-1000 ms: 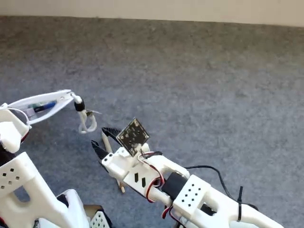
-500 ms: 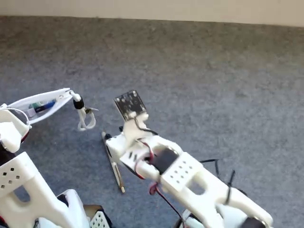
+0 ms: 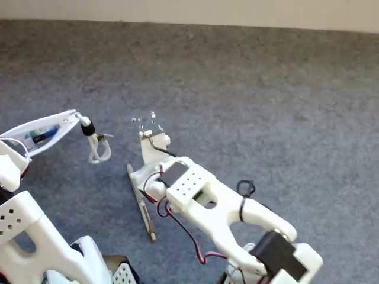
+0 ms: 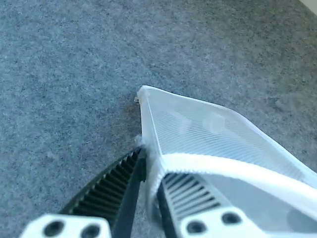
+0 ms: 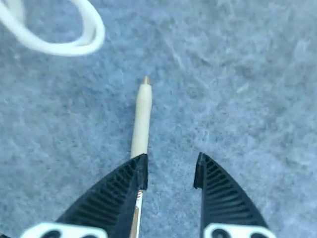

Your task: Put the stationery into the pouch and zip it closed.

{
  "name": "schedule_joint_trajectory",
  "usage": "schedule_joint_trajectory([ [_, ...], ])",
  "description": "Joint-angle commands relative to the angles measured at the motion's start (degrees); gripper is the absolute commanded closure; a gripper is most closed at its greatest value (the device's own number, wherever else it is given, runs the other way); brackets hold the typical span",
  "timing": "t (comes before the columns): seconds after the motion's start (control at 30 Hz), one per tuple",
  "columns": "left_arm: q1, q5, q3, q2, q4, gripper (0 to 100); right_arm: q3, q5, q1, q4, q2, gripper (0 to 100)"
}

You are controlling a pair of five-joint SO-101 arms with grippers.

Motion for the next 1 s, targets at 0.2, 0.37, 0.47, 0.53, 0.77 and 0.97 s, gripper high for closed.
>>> schedule_joint_trajectory([
  [0.2,-0.48,1.41,-1.19,-1.98,-1.76,99,-10.42,-0.35,-0.31,0.13,12.35,85.0],
  [0.37,-0.40,1.41,-0.31,-1.98,-2.11,99,-15.43,-0.44,-0.66,0.13,15.96,85.0],
  [0.47,-0.57,1.32,-0.04,-1.98,-2.20,99,-16.75,-0.44,-0.66,0.13,15.34,85.0],
  [0.53,-0.57,1.32,-0.04,-1.98,-2.20,99,-16.92,-0.44,-0.66,0.13,14.29,85.0],
  [0.77,-0.40,1.32,-0.04,-1.98,-2.20,99,-16.84,-0.44,-4.09,-3.91,15.08,85.0],
  [0.97,-0.48,1.32,0.04,-1.98,-2.02,99,-17.01,-0.35,-5.05,-9.36,19.38,85.0],
])
